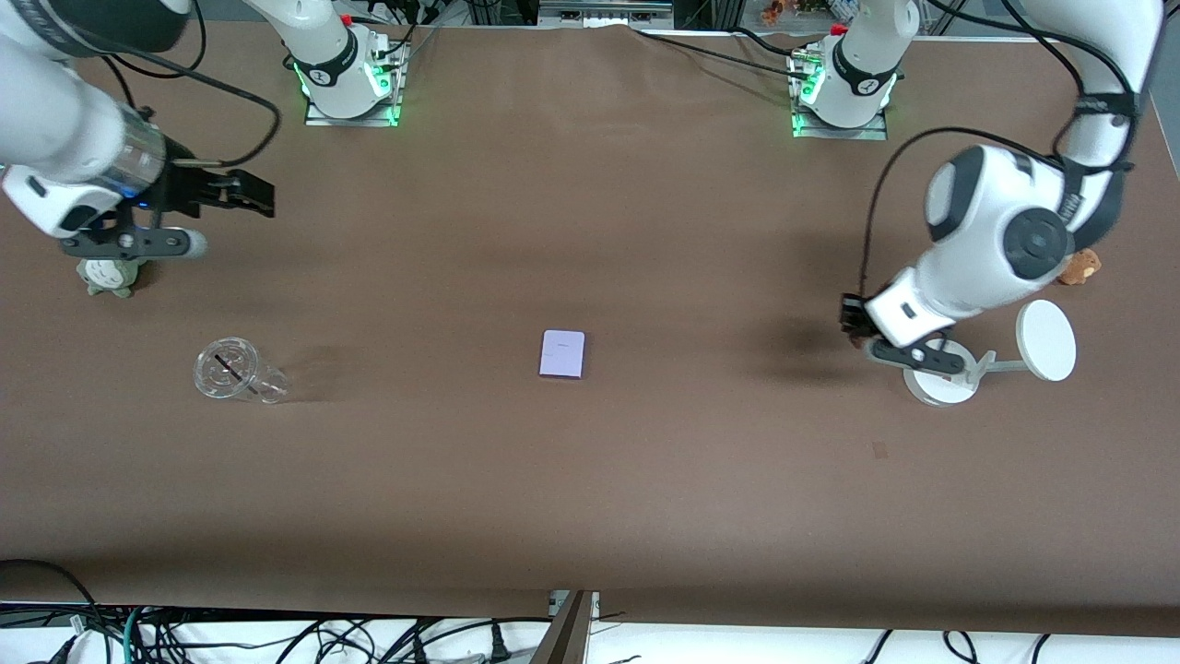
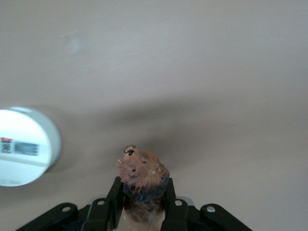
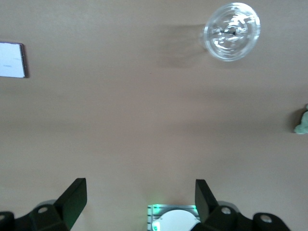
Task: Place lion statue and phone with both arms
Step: 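Carry the lion statue to the white lamp base and lower it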
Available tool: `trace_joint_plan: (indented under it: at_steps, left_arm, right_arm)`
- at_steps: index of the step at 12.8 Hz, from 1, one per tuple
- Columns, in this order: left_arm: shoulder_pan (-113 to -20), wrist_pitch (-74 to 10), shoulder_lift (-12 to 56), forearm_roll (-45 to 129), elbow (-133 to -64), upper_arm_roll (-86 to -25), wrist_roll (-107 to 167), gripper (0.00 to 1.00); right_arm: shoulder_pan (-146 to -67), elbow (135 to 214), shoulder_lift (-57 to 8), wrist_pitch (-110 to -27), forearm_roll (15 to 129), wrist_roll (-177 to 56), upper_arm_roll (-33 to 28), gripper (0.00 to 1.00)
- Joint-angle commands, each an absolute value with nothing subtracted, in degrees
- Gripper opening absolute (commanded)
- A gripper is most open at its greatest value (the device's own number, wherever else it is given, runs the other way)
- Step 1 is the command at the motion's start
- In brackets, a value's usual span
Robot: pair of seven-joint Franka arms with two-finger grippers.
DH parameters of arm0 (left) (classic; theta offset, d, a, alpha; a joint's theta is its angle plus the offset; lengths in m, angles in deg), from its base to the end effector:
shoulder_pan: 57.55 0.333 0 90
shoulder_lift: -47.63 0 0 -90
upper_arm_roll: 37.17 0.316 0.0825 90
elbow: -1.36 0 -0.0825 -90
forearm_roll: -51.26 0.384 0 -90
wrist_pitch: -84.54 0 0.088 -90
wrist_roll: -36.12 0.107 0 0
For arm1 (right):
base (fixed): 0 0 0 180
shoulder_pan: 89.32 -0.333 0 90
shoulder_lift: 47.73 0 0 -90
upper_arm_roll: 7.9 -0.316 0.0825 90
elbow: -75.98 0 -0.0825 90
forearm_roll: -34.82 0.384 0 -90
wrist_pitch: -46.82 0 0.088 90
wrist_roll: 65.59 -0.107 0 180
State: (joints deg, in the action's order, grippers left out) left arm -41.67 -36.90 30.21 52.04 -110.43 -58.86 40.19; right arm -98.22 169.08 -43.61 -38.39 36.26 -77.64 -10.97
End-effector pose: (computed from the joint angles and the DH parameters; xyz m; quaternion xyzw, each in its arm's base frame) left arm 0.5938 -0.0512 0.3252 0.9935 -0.0850 -0.0577 0.0493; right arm 0.5475 0.1181 0.5530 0.9944 -0.0008 -0.1053 0.0076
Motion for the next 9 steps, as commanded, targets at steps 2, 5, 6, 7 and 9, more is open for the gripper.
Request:
trace_joint_plan:
  at_steps: [2,5,6,7,9]
  left_arm:
    - [-38.7,-44.5,23.5,53.0,-110.2,-59.7,44.3,0.23]
    - [-36.2,-51.2,18.8,53.1,-110.3,-59.5,48.8,0.24]
    - [-35.8,-51.3,18.3,53.1,-110.3,-59.5,49.7,0.24]
    - [-35.5,-51.5,18.0,53.1,-110.5,-59.5,50.0,0.24]
    - [-35.7,-52.7,16.8,53.1,-110.5,-59.6,49.9,0.24]
  right_arm:
    - [-105.9,168.4,-38.3,-45.8,36.3,-88.0,-10.9,0.99]
    - [-110.9,167.8,-32.1,-53.0,36.3,-94.2,-10.9,0.99]
    - [-112.3,166.7,-29.4,-54.9,36.3,-95.7,-10.9,0.99]
    - [-114.0,164.9,-26.3,-56.5,36.3,-97.4,-10.9,0.99]
    - [-116.7,159.9,-19.5,-59.2,36.2,-101.5,-10.9,0.99]
